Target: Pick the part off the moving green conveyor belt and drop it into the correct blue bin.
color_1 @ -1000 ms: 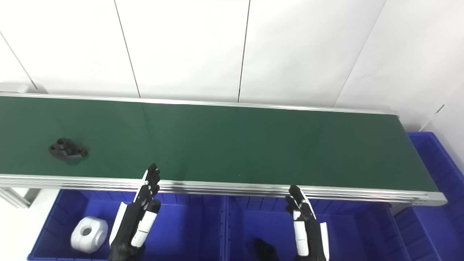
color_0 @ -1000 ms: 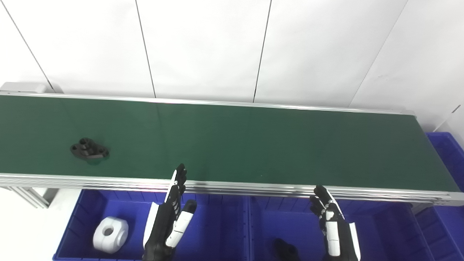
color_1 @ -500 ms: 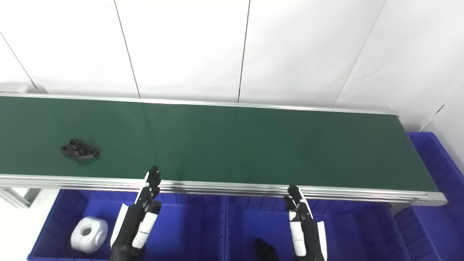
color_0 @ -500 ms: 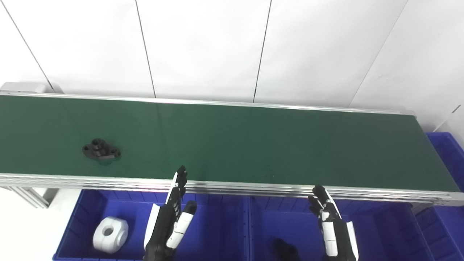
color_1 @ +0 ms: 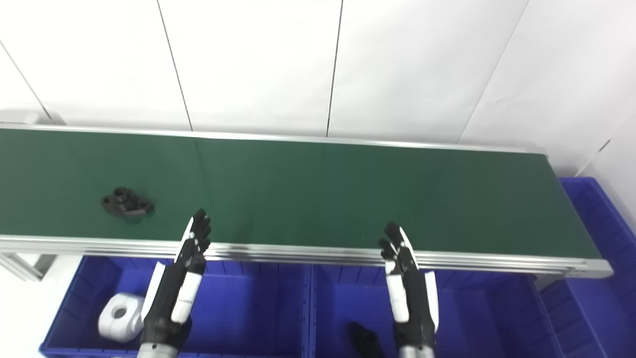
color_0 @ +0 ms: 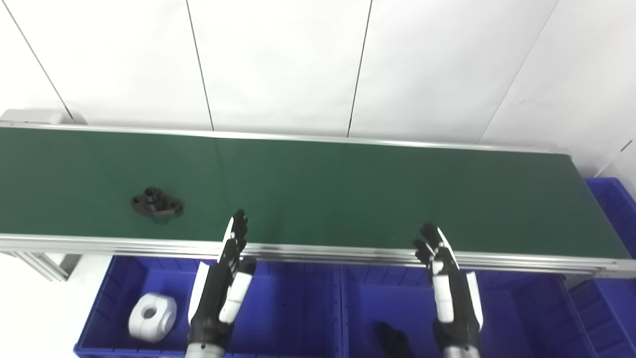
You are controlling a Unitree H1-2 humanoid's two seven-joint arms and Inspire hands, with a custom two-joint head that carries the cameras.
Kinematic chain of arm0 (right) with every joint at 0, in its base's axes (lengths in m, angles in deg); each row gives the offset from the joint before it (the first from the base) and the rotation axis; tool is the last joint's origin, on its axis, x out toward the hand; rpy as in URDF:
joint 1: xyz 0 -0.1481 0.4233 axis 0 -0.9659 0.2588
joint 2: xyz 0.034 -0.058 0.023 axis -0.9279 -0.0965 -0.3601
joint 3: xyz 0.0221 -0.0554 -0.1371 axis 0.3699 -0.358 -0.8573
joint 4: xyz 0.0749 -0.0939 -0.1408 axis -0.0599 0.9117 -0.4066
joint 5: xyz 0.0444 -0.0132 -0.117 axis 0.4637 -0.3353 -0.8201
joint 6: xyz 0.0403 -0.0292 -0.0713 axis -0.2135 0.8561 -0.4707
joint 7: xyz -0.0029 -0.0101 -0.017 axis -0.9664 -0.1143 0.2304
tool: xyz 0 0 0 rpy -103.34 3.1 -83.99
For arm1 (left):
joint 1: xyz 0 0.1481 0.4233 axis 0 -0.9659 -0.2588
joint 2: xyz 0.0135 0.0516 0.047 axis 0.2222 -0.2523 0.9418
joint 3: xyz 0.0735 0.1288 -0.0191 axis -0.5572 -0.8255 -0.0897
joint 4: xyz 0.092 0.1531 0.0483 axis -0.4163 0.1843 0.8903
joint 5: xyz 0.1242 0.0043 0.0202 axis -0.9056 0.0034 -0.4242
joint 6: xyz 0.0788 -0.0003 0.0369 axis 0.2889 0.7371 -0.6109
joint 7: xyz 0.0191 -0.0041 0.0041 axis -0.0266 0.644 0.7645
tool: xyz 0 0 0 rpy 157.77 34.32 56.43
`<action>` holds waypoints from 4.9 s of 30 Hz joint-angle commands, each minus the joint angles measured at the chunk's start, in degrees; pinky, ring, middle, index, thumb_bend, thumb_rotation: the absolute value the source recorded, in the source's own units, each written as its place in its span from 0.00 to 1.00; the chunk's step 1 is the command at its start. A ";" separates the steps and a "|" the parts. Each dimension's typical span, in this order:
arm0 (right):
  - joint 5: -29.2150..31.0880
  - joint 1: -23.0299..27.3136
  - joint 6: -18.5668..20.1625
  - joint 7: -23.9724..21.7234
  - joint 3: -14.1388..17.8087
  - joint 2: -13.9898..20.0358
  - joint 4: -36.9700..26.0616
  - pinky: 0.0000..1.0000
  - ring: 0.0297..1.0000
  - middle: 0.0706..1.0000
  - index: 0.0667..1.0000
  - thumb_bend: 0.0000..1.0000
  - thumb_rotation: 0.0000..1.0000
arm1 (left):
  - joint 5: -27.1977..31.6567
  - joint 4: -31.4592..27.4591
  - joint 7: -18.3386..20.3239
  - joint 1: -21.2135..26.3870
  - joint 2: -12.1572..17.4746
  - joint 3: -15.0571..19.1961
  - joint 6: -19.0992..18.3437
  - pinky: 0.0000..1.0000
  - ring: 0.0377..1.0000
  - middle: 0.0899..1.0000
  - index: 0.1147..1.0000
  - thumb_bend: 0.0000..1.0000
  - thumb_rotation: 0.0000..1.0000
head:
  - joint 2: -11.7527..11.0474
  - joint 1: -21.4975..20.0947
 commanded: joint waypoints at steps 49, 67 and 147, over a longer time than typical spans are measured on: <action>10.72 1.64 -15.96 -4.11 4.44 6.39 17.25 0.95 0.92 0.95 0.95 0.78 0.95 | -3.66 13.55 -6.28 1.58 -5.37 -2.26 8.25 0.91 0.95 1.00 1.00 0.52 0.87 | -19.32 17.31; 9.63 2.17 -18.02 -4.72 4.18 6.93 18.79 0.96 0.93 0.96 0.96 0.68 0.94 | -4.93 16.99 -5.57 0.90 -4.42 -3.25 10.24 0.87 0.93 1.00 1.00 0.50 0.78 | -19.78 17.08; -52.58 49.61 24.94 -8.72 -29.30 5.99 41.95 0.16 0.20 0.38 0.45 0.52 0.03 | -4.19 4.94 -4.34 -1.41 -4.75 -7.29 3.04 0.97 0.97 1.00 1.00 0.53 0.92 | -8.65 12.23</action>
